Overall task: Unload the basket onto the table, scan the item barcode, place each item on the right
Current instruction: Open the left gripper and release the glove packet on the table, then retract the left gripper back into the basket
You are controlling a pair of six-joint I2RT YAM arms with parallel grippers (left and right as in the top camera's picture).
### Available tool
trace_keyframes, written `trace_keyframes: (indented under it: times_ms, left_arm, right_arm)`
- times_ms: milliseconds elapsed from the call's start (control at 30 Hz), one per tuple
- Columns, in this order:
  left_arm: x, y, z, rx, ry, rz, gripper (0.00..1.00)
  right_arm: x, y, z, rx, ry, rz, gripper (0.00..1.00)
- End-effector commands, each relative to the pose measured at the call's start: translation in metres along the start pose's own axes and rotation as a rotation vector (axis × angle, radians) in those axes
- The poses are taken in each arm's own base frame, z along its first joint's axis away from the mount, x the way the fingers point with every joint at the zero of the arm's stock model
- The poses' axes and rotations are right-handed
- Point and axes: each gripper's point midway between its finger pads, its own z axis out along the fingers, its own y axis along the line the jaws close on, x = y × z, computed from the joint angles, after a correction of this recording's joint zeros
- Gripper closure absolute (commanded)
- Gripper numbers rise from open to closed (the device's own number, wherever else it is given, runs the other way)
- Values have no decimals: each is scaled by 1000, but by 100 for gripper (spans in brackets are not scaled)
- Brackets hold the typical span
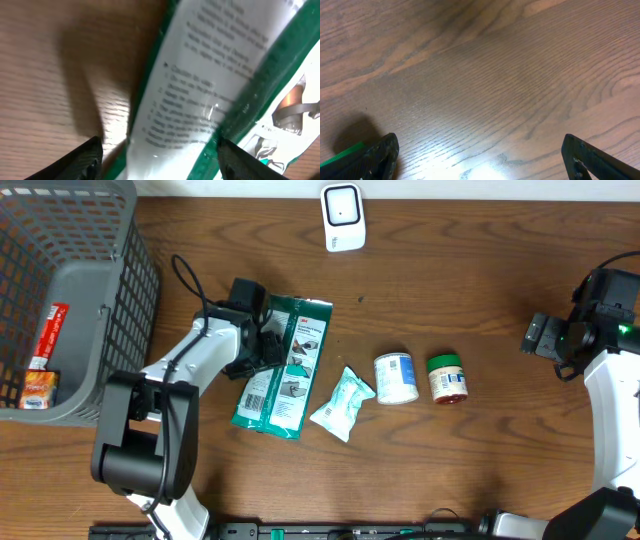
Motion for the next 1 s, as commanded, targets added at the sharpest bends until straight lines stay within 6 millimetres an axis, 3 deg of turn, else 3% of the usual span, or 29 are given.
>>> trace_keyframes:
  times_ms: [0, 233, 400, 500, 667, 767, 967]
  left_arm:
    - [-31, -4, -41, 46, -112, -8, 24]
    - [-63, 12, -131, 87, -350, -41, 21]
    - [-60, 25, -187, 116, -479, -68, 21]
    - [-49, 27, -198, 107, -482, -41, 21]
    - [-27, 49, -187, -1, -392, -57, 21]
    - [-21, 64, -186, -86, -380, -74, 21]
    - [-18, 68, -184, -102, -360, -62, 20]
  right_arm:
    - [-4, -3, -4, 9, -15, 0, 1]
    - [-4, -3, -4, 9, -15, 1, 1]
    - [-4, -3, -4, 9, -15, 0, 1]
    - [-4, -3, -4, 9, -15, 0, 1]
    - [-4, -3, -4, 9, -15, 0, 1]
    - [-4, -3, -4, 9, -15, 0, 1]
    - [-4, -3, -4, 9, -15, 0, 1]
